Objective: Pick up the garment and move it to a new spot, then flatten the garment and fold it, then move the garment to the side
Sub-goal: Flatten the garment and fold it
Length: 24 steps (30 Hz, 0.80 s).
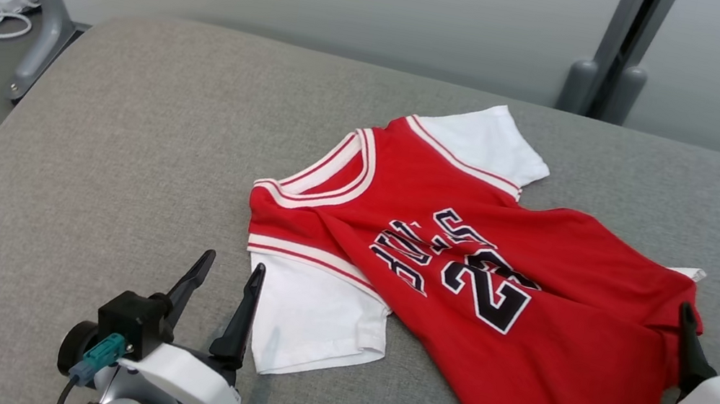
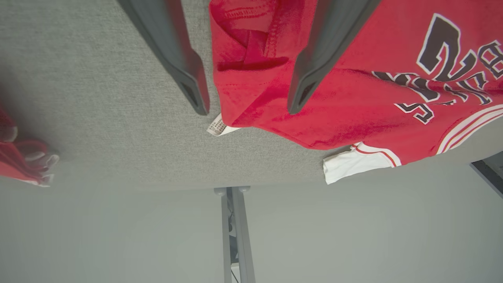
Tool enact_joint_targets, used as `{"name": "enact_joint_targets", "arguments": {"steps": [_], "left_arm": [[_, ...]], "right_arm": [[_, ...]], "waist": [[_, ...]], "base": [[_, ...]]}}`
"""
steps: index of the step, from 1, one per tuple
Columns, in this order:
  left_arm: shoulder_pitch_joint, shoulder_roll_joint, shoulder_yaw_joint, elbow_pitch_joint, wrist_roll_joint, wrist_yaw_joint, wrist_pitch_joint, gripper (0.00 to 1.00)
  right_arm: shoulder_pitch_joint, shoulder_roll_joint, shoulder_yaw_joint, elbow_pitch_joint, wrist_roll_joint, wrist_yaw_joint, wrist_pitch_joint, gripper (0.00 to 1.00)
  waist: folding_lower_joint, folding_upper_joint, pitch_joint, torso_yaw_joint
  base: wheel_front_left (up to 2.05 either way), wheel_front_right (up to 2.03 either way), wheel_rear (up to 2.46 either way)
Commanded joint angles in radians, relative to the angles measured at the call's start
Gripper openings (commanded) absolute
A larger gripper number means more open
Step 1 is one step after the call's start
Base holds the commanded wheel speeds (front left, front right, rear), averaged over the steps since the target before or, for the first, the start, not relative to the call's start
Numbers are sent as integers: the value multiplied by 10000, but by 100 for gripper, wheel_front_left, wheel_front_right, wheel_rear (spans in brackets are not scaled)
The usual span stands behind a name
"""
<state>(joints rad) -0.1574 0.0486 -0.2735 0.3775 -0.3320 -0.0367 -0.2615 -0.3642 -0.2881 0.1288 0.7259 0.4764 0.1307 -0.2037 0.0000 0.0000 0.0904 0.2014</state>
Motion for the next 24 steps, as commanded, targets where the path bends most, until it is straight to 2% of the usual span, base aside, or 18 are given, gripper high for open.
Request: {"name": "enact_joint_targets", "arguments": {"steps": [1,14,15,16,17,24], "left_arm": [[-208,48,-22,17,-37,56,-29,100],[-498,45,-488,17,-297,279,-29,100],[-512,45,-500,7,-311,281,-29,100],[-544,45,-516,6,-345,301,-29,100],[-564,45,-525,10,-360,318,-29,100],[-608,46,-602,10,-454,367,-29,100]], "right_arm": [[-233,-114,59,228,50,1,101,100],[-2032,-577,707,2726,590,1,567,100],[-2091,-572,744,2841,679,-1,606,83],[-2215,-591,764,3067,824,-1,649,17],[-2273,-603,814,3141,881,-1,621,0],[-2664,-872,1157,3389,924,-1,303,0]], "waist": [[0,0,175,156],[0,0,713,592],[0,0,732,597],[0,0,762,598],[0,0,775,597],[0,0,813,571]], "base": [[0,0,0],[0,0,0],[0,0,0],[0,0,0],[0,0,0],[0,0,0]]}}
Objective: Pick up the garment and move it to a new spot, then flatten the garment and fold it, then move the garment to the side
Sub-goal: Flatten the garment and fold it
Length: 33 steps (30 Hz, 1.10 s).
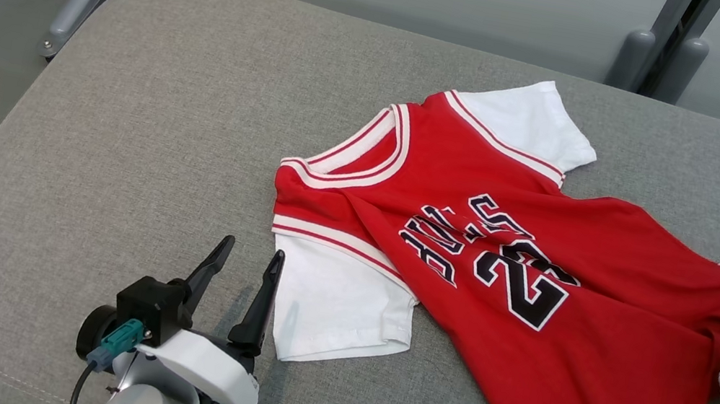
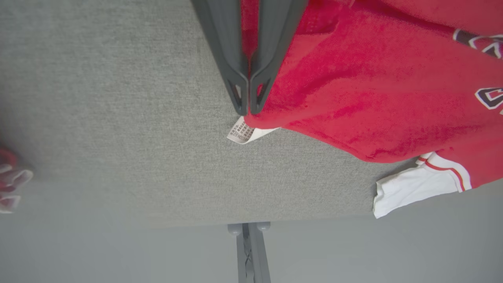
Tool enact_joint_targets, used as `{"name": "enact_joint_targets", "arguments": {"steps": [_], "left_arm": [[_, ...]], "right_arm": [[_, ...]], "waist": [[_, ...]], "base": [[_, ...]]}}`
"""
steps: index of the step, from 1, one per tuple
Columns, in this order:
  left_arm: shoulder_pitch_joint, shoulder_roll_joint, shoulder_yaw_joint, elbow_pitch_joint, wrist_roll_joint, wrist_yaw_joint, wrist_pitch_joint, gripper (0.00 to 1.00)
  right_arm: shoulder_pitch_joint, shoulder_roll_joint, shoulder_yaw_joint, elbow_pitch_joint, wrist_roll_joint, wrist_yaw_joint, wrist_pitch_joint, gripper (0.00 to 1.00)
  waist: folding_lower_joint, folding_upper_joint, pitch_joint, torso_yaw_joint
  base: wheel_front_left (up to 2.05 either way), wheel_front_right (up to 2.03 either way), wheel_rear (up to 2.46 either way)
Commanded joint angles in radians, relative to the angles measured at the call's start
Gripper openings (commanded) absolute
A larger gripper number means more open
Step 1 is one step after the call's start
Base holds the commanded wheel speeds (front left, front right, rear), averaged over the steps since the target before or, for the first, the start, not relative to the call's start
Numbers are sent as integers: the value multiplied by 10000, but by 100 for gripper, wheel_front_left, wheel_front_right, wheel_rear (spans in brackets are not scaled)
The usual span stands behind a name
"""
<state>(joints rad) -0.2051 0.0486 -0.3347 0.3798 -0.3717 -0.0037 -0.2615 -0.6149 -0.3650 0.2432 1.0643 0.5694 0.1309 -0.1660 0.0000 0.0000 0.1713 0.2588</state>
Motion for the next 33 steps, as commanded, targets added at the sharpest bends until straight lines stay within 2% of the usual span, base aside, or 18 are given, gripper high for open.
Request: {"name": "enact_joint_targets", "arguments": {"steps": [1,8,15,21,22,23,28,33], "left_arm": [[-152,46,-2,-18,-78,36,-29,100],[-349,46,-217,-120,-202,65,-29,100],[-626,43,-665,-347,-426,191,-29,100],[-818,41,-1046,-561,-698,367,-29,100],[-839,40,-1106,-584,-726,404,-29,100],[-873,40,-1157,-605,-750,419,-29,100],[-966,43,-1298,-639,-868,553,-29,100],[-961,46,-1178,-530,-737,538,-29,100]], "right_arm": [[-268,-200,101,17,-69,-3,-129,0],[-1803,-1323,1071,9,-1027,-3,-202,0],[-3811,-2597,1885,331,-1957,-3,-105,0],[-4869,-3126,2611,877,-2389,-3,324,0],[-4992,-3183,2714,975,-2448,-3,341,27],[-5077,-3153,2774,1068,-2407,-3,358,100],[-5115,-2819,3056,1367,-2134,-3,157,100],[-4691,-2386,3357,1451,-1754,-3,-223,100]], "waist": [[0,0,18,-3],[0,0,321,131],[0,0,981,610],[0,0,1478,1046],[0,0,1539,1096],[0,0,1589,1136],[0,0,1636,1156],[0,0,1276,850]], "base": [[0,0,0],[0,0,0],[0,0,0],[0,0,0],[0,0,0],[0,0,0],[0,0,0],[0,0,0]]}}
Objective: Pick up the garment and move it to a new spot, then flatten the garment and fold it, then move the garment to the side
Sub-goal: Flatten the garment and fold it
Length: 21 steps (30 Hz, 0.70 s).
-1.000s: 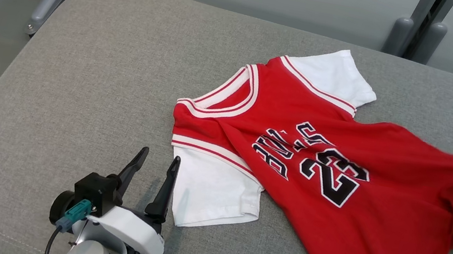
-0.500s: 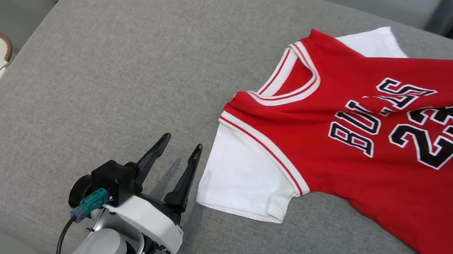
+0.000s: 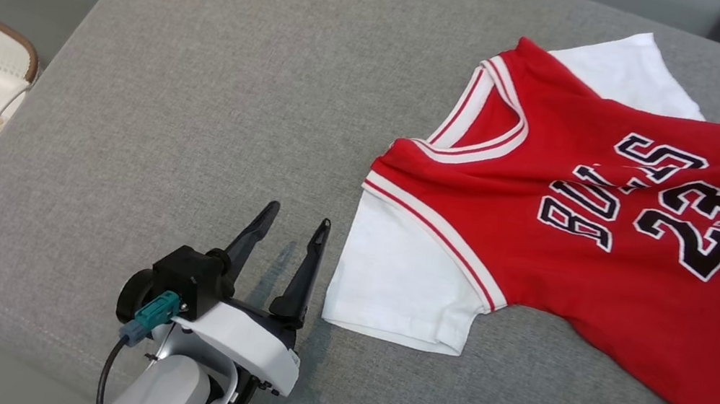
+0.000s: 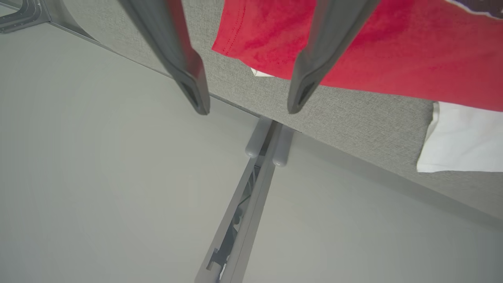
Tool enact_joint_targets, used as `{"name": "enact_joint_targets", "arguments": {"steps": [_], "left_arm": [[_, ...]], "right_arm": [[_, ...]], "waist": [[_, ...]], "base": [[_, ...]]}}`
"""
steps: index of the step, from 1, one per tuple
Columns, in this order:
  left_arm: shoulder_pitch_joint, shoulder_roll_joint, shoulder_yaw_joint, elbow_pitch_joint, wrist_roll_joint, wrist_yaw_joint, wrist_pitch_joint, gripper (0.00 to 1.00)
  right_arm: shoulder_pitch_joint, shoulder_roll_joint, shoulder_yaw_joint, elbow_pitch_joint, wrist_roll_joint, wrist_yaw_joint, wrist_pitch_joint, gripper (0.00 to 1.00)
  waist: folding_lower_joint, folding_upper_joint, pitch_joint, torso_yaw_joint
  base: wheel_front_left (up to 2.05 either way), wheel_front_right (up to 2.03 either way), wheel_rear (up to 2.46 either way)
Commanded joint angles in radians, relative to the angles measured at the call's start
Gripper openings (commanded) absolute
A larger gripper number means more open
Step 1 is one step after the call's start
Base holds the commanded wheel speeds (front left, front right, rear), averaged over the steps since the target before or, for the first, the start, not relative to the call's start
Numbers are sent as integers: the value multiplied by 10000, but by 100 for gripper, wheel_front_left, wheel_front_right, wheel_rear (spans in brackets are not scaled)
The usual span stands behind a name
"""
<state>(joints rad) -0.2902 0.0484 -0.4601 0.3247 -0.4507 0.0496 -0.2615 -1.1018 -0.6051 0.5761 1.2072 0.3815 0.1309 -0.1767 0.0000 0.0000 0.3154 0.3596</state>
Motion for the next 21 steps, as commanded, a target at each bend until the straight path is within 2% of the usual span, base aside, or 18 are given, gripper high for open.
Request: {"name": "enact_joint_targets", "arguments": {"steps": [1,11,16,21], "left_arm": [[-102,48,132,43,93,-13,-29,100],[299,48,822,233,306,-234,-29,100],[644,49,1249,342,410,-342,-29,100],[994,48,1603,486,587,-485,-29,100]], "right_arm": [[258,91,57,-13,216,-3,-237,100],[1807,665,-103,-1093,1467,-3,-905,100],[3597,752,-1330,-3104,1780,-3,-884,100],[5898,1382,-3151,-4948,1416,-3,-881,100]], "waist": [[0,0,-269,-248],[0,0,-1410,-1227],[0,0,-1970,-1720],[0,0,-2434,-2064]], "base": [[0,0,0],[0,0,0],[0,0,0],[0,0,0]]}}
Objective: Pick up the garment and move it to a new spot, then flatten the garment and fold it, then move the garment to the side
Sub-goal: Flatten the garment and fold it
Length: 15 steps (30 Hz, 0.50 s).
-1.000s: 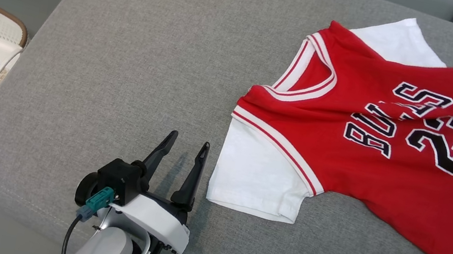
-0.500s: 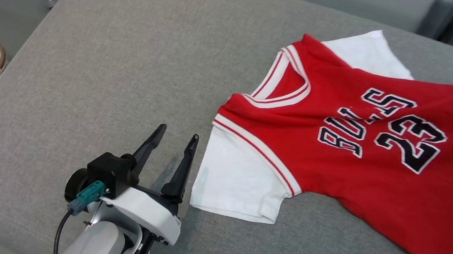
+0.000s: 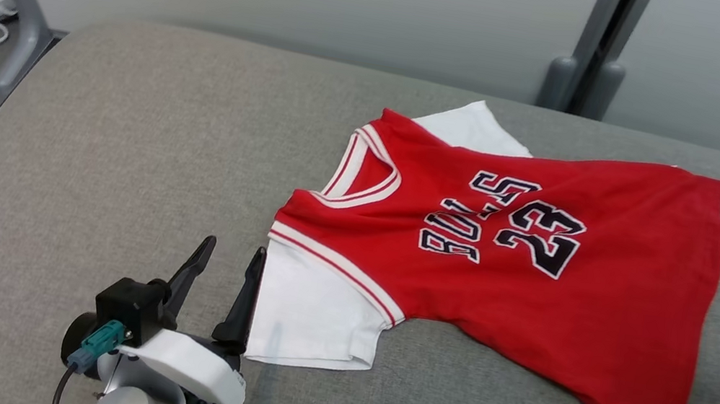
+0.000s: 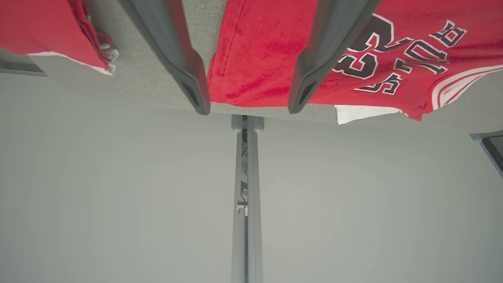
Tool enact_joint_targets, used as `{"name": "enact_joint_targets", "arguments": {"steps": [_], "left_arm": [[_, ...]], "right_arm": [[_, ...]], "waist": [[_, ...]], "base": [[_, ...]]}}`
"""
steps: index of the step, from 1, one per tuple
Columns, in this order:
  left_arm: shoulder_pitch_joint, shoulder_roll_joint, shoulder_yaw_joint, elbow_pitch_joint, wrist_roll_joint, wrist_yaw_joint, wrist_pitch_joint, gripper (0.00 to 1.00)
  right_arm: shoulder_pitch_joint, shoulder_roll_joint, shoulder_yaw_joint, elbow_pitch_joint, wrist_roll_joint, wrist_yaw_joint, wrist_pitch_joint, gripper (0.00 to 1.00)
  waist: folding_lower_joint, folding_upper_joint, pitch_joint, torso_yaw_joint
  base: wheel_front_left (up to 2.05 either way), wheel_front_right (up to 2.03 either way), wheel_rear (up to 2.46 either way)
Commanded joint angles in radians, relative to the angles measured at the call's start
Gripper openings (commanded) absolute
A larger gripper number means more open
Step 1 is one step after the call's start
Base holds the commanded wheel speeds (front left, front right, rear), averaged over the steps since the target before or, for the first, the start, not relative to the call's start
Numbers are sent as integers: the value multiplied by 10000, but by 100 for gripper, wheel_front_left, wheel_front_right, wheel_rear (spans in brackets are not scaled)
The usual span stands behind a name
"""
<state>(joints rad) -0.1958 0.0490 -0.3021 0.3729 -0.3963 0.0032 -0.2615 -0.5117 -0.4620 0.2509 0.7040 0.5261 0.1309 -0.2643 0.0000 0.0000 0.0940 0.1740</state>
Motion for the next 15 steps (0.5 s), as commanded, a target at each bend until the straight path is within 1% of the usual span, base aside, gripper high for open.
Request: {"name": "enact_joint_targets", "arguments": {"steps": [1,7,10,15], "left_arm": [[152,40,130,66,119,-74,-29,100],[458,42,322,249,199,-187,-29,100],[579,44,371,334,245,-219,-29,100],[706,42,388,445,274,-288,-29,100]], "right_arm": [[895,352,-595,-509,-219,-3,-4,100],[2970,1609,-2052,-1827,-801,-3,-8,100],[3658,2102,-2366,-2137,-1065,-3,-7,100],[4281,2602,-2563,-2187,-1276,-3,-8,100]], "waist": [[0,0,-358,-296],[0,0,-679,-481],[0,0,-764,-523],[0,0,-853,-558]], "base": [[0,0,0],[0,0,0],[0,0,0],[0,0,0]]}}
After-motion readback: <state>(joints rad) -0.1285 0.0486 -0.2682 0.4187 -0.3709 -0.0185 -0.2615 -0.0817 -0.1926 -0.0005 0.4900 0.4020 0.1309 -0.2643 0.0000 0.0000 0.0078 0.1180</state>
